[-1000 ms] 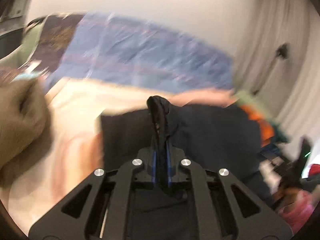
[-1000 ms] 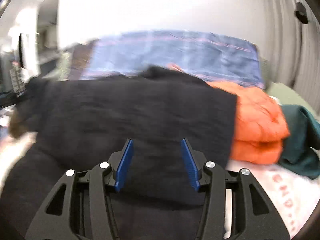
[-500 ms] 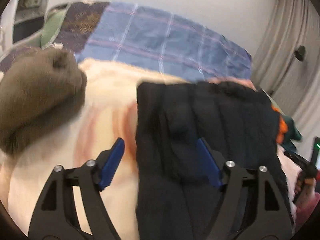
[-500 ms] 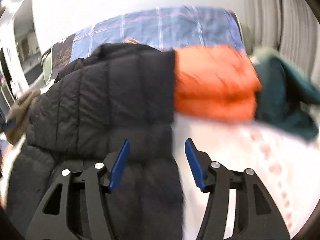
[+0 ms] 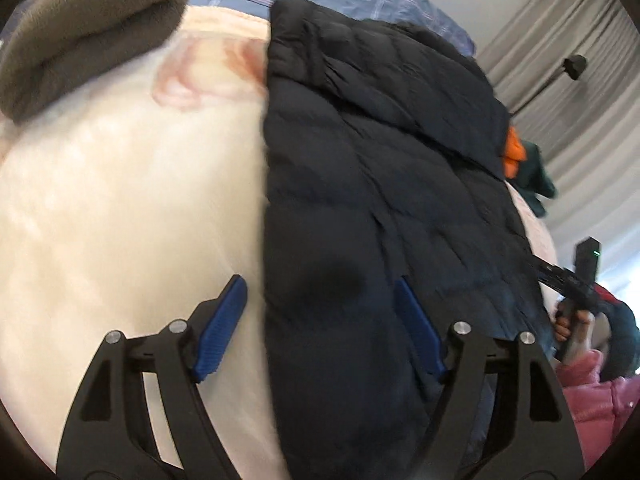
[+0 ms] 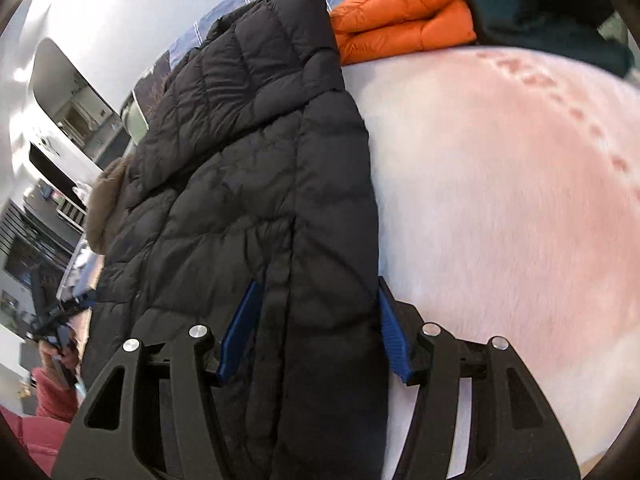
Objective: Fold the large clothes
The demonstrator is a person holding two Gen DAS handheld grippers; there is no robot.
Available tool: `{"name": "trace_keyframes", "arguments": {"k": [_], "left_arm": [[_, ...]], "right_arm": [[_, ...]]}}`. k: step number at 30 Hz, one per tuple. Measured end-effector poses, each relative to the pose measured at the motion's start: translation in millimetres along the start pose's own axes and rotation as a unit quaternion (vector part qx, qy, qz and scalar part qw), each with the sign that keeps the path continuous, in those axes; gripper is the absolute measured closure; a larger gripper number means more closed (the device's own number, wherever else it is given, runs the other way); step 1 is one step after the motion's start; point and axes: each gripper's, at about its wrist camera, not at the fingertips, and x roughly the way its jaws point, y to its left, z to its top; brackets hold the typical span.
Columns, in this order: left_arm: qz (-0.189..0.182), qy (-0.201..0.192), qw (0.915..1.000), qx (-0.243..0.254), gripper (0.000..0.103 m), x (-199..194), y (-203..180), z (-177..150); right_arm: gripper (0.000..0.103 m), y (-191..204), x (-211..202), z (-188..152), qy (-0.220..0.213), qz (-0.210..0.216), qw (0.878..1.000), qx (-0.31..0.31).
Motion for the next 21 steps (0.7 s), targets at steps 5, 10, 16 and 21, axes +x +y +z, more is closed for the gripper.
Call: {"name": "trace_keyframes", "arguments": {"k": [5,10,16,21], "left_arm": [[-0.046,0.010,0.9965,-0.068,0.092,11.0,6.5,-11.5],[-0.060,-0.061,0.9957,-0.037,0.095,-40.5,-21.0,-1.5],[-0.043,-0.127,0.9862,0.097,0.095,-119.7,-91.1,-6.7],[0.035,-0.078,0.9901,0.111,0.073,-118.5,-85.3,-42.6]], "right_arm": [[0.095,2.6,-9.0,-3.3,-0.002,0.049,0.999,0.004],[0.099,10.6,-51.6,15.6,-0.065,0.103,0.992,0.040],[0.099,41.4,-123.6,12.6,-0.130,0.085,0.988,-0.014],[0.071,37.2,-123.3,-20.4,-0.049,-0.026,0.998,-0.043]]}}
